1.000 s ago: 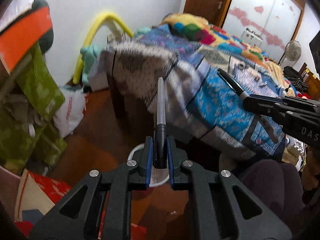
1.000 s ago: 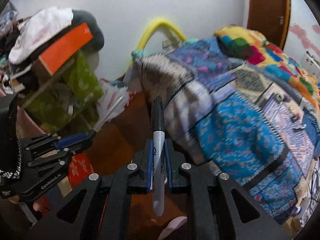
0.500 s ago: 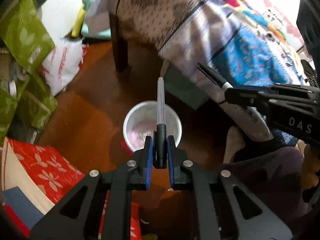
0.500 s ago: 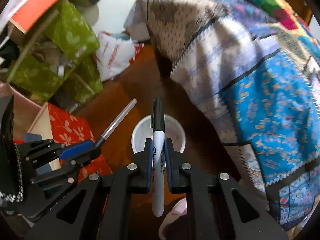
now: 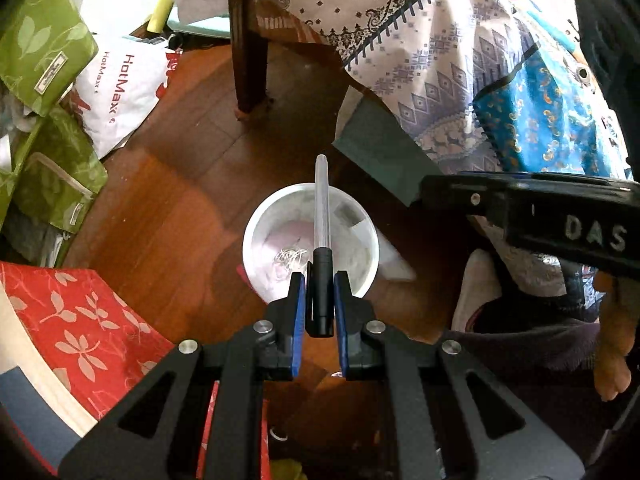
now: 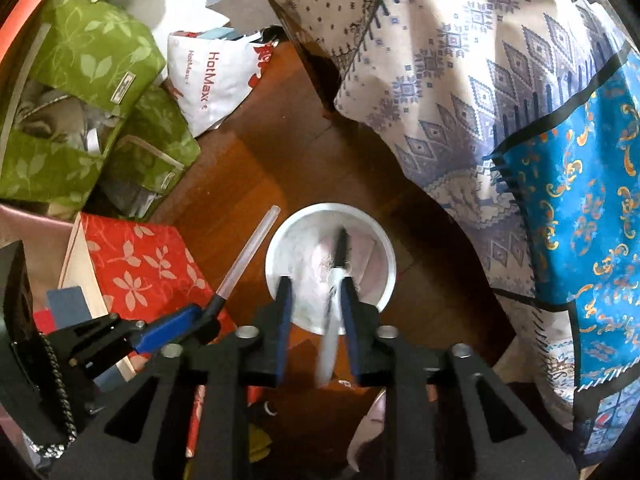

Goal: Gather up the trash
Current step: 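Open the right tool over the bin while the left tool opens, dropping the pen, then move both open tools back toward the bed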

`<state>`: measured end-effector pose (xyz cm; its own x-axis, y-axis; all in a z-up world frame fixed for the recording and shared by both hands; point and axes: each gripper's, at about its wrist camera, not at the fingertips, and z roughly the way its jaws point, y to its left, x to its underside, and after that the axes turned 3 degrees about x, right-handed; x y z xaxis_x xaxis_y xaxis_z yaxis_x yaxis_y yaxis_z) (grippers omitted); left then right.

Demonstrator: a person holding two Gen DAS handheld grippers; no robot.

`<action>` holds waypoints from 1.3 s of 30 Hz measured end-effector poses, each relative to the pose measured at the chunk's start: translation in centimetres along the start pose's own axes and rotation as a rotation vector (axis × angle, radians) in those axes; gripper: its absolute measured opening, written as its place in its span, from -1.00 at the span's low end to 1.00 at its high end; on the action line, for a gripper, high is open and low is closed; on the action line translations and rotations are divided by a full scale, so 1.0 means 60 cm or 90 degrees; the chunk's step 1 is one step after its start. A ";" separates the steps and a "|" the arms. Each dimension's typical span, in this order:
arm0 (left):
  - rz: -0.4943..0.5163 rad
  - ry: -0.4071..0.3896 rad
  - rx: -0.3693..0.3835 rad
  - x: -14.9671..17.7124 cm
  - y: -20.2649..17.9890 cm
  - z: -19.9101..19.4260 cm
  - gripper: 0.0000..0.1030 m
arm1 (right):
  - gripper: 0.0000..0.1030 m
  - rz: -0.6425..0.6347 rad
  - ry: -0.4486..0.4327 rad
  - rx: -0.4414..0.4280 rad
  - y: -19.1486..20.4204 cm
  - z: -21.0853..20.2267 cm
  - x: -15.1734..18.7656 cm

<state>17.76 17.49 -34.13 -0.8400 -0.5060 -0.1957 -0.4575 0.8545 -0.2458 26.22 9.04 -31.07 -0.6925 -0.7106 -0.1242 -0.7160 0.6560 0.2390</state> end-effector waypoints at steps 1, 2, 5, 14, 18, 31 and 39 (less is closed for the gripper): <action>0.000 0.002 0.001 -0.003 -0.001 0.002 -0.75 | -0.27 -0.001 -0.003 0.005 0.000 -0.001 0.001; 0.000 0.003 0.002 -0.006 -0.002 0.004 -0.75 | -0.24 -0.004 -0.008 0.009 -0.001 -0.004 0.000; -0.007 0.005 0.005 -0.014 -0.002 0.009 -0.75 | -0.24 -0.017 -0.017 0.024 -0.003 -0.012 0.002; -0.012 0.006 -0.001 -0.025 -0.001 0.003 -0.75 | -0.24 -0.018 -0.037 0.015 -0.020 -0.048 0.022; 0.003 -0.024 -0.006 -0.019 -0.010 -0.033 -0.75 | -0.24 -0.030 -0.050 0.028 -0.013 -0.063 0.035; 0.059 -0.167 -0.034 0.010 -0.074 -0.195 -0.49 | -0.24 -0.022 -0.142 0.013 -0.007 -0.185 0.084; 0.092 -0.260 -0.030 0.025 -0.135 -0.290 -0.24 | -0.24 -0.029 -0.253 0.052 -0.017 -0.293 0.137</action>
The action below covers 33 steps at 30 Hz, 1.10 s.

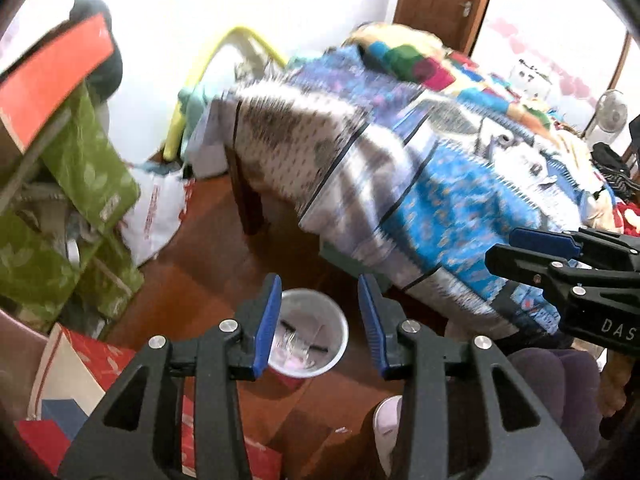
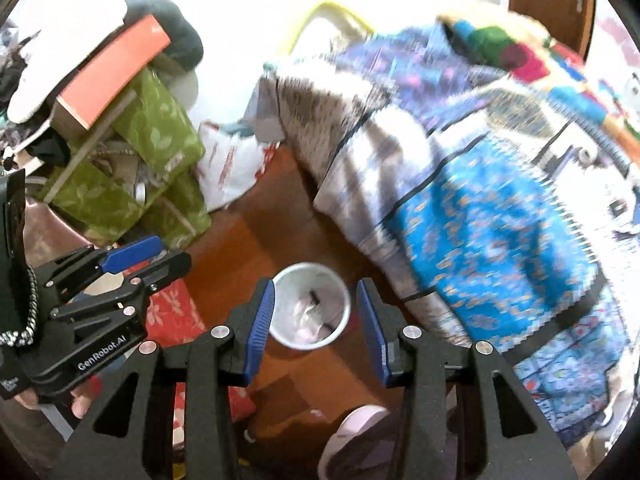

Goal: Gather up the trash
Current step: 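Move both open tools back toward the bed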

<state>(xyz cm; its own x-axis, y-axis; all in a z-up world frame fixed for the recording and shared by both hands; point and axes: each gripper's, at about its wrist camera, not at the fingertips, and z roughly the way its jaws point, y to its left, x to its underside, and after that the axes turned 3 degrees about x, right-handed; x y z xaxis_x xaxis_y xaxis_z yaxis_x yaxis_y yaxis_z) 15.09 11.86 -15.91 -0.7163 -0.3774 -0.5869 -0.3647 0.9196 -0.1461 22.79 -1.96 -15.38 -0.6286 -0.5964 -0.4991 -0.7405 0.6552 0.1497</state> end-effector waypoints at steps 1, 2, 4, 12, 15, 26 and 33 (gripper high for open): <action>0.007 -0.015 0.004 -0.006 -0.012 -0.015 -0.24 | -0.24 -0.002 -0.013 0.005 -0.004 -0.014 0.001; 0.010 -0.023 0.007 -0.010 -0.020 -0.025 -0.24 | -0.24 -0.005 -0.034 0.013 -0.007 -0.035 0.002; 0.025 -0.050 0.017 -0.021 -0.043 -0.050 -0.24 | -0.24 -0.012 -0.061 0.022 -0.013 -0.064 0.004; 0.082 -0.119 0.045 -0.053 -0.134 -0.110 -0.22 | -0.24 -0.002 -0.144 0.049 -0.051 -0.163 0.015; 0.098 -0.138 0.059 -0.062 -0.169 -0.123 -0.22 | -0.24 0.006 -0.176 0.069 -0.074 -0.199 0.024; 0.157 -0.176 0.123 -0.107 -0.316 -0.125 -0.22 | -0.24 0.084 -0.257 0.155 -0.200 -0.299 0.049; 0.205 -0.165 0.149 -0.135 -0.404 -0.083 -0.18 | -0.21 0.147 -0.275 0.215 -0.298 -0.327 0.067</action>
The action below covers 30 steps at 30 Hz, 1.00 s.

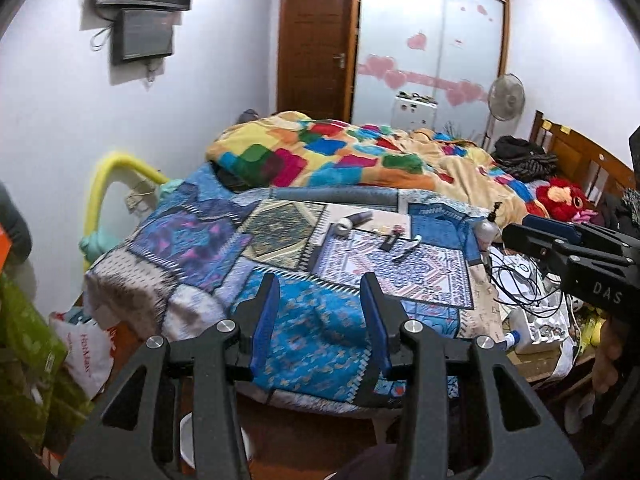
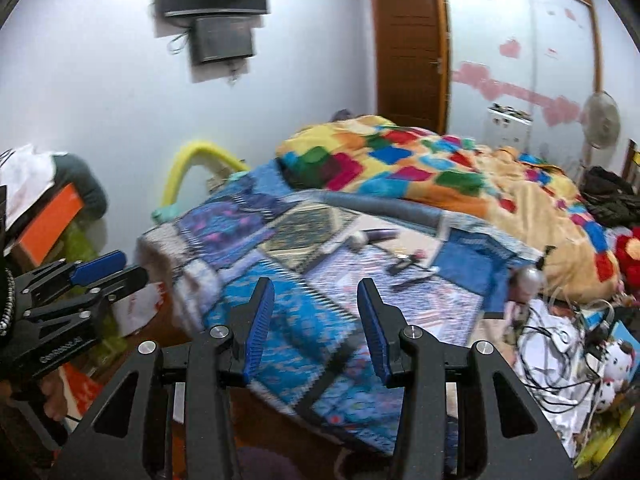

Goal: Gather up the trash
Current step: 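Move both open tools back toward the bed, then grasp the white-capped tube with the right tool while the left tool grasps the black clip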

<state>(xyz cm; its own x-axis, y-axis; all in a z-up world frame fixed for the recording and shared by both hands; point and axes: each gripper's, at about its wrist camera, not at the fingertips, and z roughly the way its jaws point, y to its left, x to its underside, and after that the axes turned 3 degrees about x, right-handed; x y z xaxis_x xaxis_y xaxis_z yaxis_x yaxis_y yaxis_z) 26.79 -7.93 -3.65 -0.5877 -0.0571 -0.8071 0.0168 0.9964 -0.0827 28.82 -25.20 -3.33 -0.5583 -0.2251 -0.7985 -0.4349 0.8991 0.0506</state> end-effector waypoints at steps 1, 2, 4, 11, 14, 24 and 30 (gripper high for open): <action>0.004 0.002 0.003 -0.004 -0.007 0.010 -0.15 | -0.20 0.009 0.001 0.012 -0.016 0.004 0.001; 0.007 0.004 0.006 -0.008 -0.014 0.024 -0.13 | -0.20 0.015 0.004 0.019 -0.027 0.008 0.001; 0.008 0.010 0.014 -0.015 -0.025 0.050 -0.06 | -0.16 0.029 0.017 0.041 -0.056 0.023 0.004; 0.006 0.055 0.038 -0.023 -0.050 0.156 0.05 | 0.13 0.079 0.072 0.086 -0.143 0.089 0.021; 0.004 0.076 0.048 -0.022 -0.057 0.202 0.05 | 0.13 0.094 0.089 0.092 -0.164 0.116 0.026; 0.008 0.128 0.063 -0.014 -0.059 0.354 0.05 | 0.13 0.146 0.145 0.077 -0.213 0.253 0.035; 0.006 0.146 0.064 -0.005 -0.051 0.429 0.05 | 0.13 0.207 0.179 0.042 -0.245 0.350 0.041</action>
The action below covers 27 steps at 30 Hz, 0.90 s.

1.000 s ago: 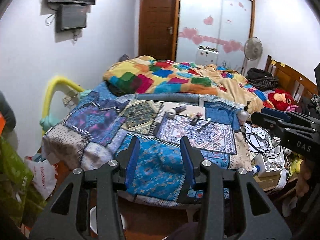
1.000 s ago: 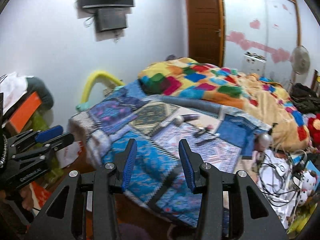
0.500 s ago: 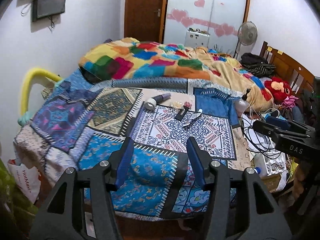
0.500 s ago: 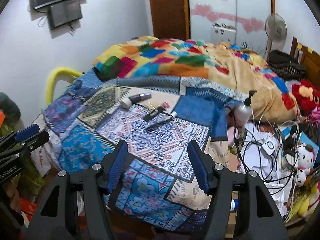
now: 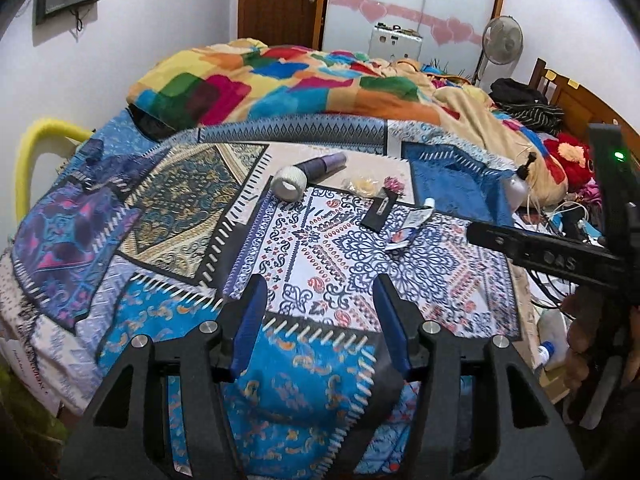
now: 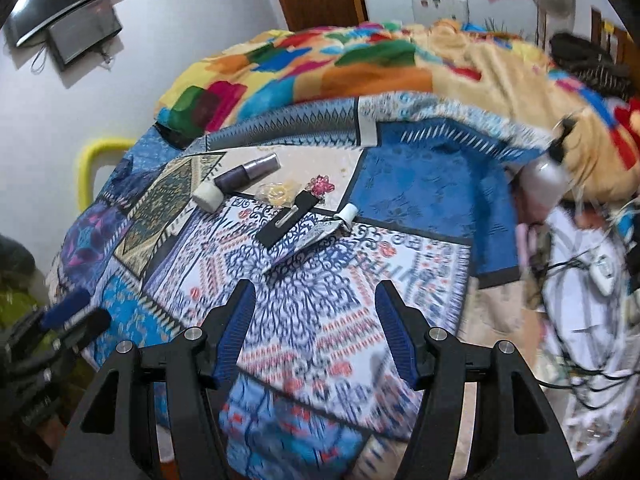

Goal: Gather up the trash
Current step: 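Grasp the white-capped tube with the right tool while the left tool grasps the black clip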

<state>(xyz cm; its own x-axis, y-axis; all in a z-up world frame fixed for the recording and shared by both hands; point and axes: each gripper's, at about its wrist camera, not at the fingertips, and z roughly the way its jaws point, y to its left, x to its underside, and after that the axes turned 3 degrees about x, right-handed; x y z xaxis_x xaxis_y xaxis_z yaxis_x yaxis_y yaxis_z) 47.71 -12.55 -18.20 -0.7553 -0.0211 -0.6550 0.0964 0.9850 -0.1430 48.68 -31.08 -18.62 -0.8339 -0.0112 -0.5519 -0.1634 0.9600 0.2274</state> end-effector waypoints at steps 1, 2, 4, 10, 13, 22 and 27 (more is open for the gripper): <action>0.000 0.004 0.001 -0.001 0.001 0.015 0.05 | 0.13 0.010 0.006 -0.005 -0.003 0.015 -0.005; 0.001 0.005 0.001 -0.002 0.002 0.022 0.05 | 0.13 0.022 0.012 -0.012 -0.006 0.030 -0.009; 0.007 0.011 0.000 -0.004 0.003 0.044 0.05 | 0.13 0.040 0.028 -0.017 -0.013 0.066 -0.018; 0.025 0.019 0.008 -0.017 0.001 0.089 0.05 | -0.10 0.056 0.029 0.009 -0.028 0.128 -0.045; 0.041 0.024 0.021 -0.028 -0.006 0.110 0.05 | -0.40 0.036 0.014 0.021 -0.026 0.136 -0.058; 0.089 0.072 0.087 -0.075 -0.052 0.201 0.05 | -0.65 -0.005 0.001 0.011 -0.030 0.129 -0.045; 0.118 0.089 0.079 -0.095 -0.078 0.247 0.05 | -0.66 -0.021 -0.011 0.023 -0.038 0.112 -0.042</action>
<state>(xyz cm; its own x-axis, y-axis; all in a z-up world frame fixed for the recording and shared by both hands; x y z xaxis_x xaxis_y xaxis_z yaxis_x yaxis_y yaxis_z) 61.16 -19.57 -24.80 -0.7990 0.1899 -0.5705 0.3137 0.9411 -0.1261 54.70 -31.37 -23.14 -0.8194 -0.0379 -0.5719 -0.1710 0.9685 0.1808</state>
